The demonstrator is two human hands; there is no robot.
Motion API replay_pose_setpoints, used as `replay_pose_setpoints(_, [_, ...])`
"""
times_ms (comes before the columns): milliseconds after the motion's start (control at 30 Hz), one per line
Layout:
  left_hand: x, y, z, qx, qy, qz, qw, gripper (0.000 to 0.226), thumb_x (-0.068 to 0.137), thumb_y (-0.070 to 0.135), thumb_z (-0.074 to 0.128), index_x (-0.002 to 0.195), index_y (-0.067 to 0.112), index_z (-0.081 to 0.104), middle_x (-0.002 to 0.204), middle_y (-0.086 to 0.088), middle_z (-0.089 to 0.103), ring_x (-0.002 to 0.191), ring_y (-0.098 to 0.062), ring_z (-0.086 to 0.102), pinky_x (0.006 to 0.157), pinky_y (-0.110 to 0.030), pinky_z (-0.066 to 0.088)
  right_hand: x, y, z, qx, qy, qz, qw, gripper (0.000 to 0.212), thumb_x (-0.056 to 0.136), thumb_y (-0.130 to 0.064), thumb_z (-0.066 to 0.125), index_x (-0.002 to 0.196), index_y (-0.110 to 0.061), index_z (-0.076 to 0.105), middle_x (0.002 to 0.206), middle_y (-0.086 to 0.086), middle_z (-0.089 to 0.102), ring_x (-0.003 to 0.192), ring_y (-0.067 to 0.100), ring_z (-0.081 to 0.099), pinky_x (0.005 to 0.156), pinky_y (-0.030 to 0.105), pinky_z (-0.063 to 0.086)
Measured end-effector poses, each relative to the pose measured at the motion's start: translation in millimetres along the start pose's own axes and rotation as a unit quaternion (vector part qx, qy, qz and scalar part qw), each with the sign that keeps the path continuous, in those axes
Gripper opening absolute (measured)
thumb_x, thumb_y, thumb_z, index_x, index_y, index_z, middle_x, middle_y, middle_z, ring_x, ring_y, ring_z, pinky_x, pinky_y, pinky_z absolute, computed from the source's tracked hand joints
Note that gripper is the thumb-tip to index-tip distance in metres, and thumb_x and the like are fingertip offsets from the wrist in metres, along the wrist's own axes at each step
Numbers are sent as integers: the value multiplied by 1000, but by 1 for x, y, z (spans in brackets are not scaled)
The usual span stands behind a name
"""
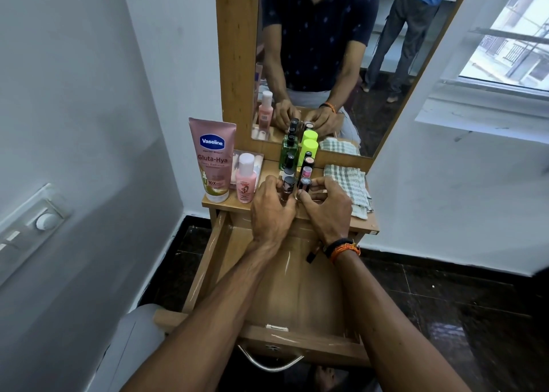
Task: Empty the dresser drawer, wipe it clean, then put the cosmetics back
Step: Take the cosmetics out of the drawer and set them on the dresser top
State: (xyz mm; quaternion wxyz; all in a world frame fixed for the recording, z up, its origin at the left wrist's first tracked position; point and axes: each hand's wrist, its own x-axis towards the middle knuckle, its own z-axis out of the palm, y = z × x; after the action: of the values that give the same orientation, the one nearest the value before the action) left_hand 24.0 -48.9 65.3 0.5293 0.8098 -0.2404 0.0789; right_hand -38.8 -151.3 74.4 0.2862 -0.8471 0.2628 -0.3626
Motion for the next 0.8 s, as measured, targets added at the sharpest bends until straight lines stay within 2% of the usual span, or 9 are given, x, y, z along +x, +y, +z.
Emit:
replay_pose_setpoints(100, [0, 0, 1, -2, 2, -3, 1000, 29, 86, 26, 76, 102, 12, 56, 95, 1, 62, 81, -15, 64, 68, -36, 59, 1, -1, 1, -8, -1, -4, 1000, 28, 83, -27, 79, 102, -13, 65, 99, 3, 68, 85, 16, 65, 78, 33, 57])
replay_pose_setpoints(267, [1, 0, 3, -1, 5, -8, 1000, 30, 86, 24, 76, 104, 12, 55, 98, -1, 62, 85, -16, 65, 70, -36, 60, 1, -1, 0, -6, -7, -2, 1000, 28, 83, -28, 79, 102, -14, 64, 98, 2, 68, 86, 18, 65, 79, 39, 58])
replay_pose_setpoints(567, [1, 0, 3, 11, -4, -14, 1000, 33, 84, 22, 77, 106, 12, 54, 100, -1, 61, 87, -17, 64, 72, -35, 59, -1, 0, -2, 1, -11, -4, 1000, 29, 81, -25, 81, 103, -14, 64, 96, 1, 66, 84, 17, 63, 78, 40, 58])
replay_pose_setpoints(800, [-8, 9, -3, 13, 17, -14, 1000, 27, 85, 15, 73, 100, 12, 51, 96, 2, 53, 84, -19, 61, 69, -33, 57, -7, 2, -14, 4, -3, 4, 1000, 33, 79, -26, 82, 101, -14, 61, 96, 1, 64, 85, 18, 63, 78, 41, 59])
